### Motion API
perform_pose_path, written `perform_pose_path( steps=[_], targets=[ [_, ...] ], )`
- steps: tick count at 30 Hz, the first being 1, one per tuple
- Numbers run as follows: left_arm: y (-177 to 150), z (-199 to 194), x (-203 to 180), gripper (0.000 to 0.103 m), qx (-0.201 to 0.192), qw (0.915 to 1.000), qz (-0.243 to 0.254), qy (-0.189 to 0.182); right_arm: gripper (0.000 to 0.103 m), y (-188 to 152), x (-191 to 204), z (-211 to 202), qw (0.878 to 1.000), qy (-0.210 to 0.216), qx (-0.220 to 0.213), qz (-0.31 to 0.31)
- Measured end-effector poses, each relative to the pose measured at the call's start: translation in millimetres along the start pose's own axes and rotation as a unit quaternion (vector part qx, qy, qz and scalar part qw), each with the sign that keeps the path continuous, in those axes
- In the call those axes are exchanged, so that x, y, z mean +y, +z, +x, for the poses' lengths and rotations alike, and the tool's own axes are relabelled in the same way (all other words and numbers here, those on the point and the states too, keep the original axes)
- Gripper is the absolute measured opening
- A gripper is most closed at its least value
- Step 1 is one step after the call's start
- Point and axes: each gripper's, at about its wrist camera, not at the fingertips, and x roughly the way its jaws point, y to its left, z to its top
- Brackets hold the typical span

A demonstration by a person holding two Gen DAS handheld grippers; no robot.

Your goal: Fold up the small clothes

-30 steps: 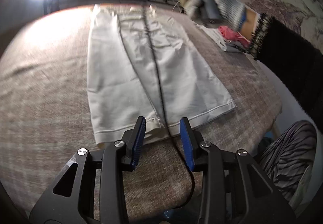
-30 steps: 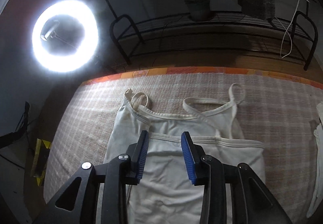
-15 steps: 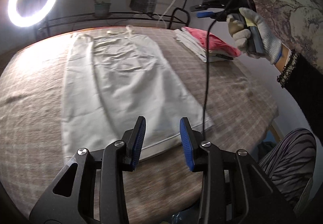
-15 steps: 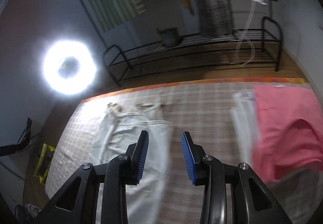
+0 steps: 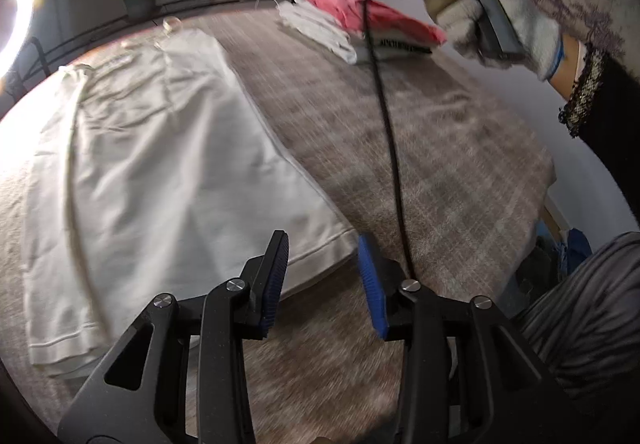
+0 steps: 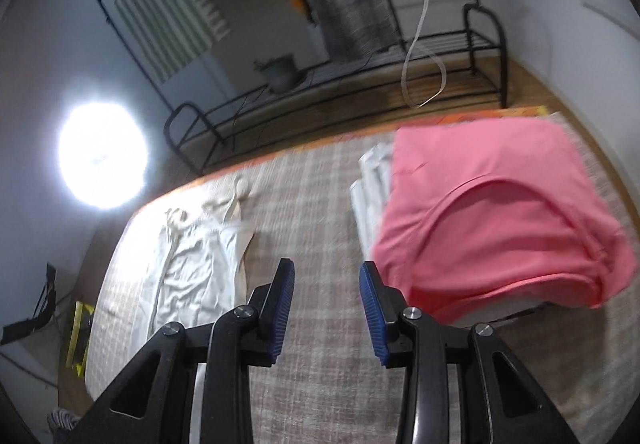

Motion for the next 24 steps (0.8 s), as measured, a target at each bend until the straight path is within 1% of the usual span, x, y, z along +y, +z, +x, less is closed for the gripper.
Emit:
perform_pose_path(
  steps=[3, 5, 6, 8, 13, 15, 17, 18, 20, 24],
  targets=[
    [1.2, 13.4, -4.6, 0.038, 0.013, 0.9999, 0.002, -0.004, 0.036, -2.6, 6.7, 21.9, 1.000, 0.011, 0.016, -0.008],
    [1.6, 19.9, -7.3, 0.049, 0.021, 0.9998, 0.003, -0.002, 0.036, -3.2, 11.5, 34.5, 1.000, 0.014, 0.024, -0.012],
    [1.4, 22.9, -8.5, 0.050, 0.024, 0.9997, 0.004, 0.000, 0.036, -3.3, 13.4, 39.7, 0.999, 0.015, 0.027, -0.013],
    [0.8, 26.9, -10.8, 0.051, 0.028, 0.9996, 0.006, 0.004, 0.036, -2.9, 18.7, 48.2, 0.999, 0.017, 0.033, -0.017],
    [-1.3, 31.3, -18.5, 0.051, 0.027, 0.9989, 0.026, 0.027, 0.037, -0.9, 30.8, 69.7, 0.998, 0.031, 0.045, -0.018],
    [-0.7, 31.9, -18.4, 0.038, 0.023, 0.9987, 0.025, 0.037, 0.037, -1.0, 36.5, 80.3, 0.998, 0.033, 0.051, -0.019],
    [1.3, 32.7, -13.4, 0.015, 0.022, 0.9989, 0.012, 0.040, 0.037, -0.6, 41.6, 90.2, 0.997, 0.037, 0.057, -0.018],
    [3.1, 32.6, -8.8, 0.010, 0.023, 0.9991, 0.002, 0.035, 0.037, -0.7, 44.5, 95.8, 0.997, 0.040, 0.061, -0.016],
    [4.7, 31.0, -1.8, 0.007, 0.022, 0.9993, -0.018, 0.025, 0.037, 0.6, 51.2, 108.2, 0.997, 0.049, 0.065, -0.011],
    [5.5, 19.4, 9.0, 0.006, 0.012, 0.9988, -0.047, 0.008, 0.037, 6.2, 59.1, 132.9, 0.994, 0.075, 0.074, 0.014]
  ],
)
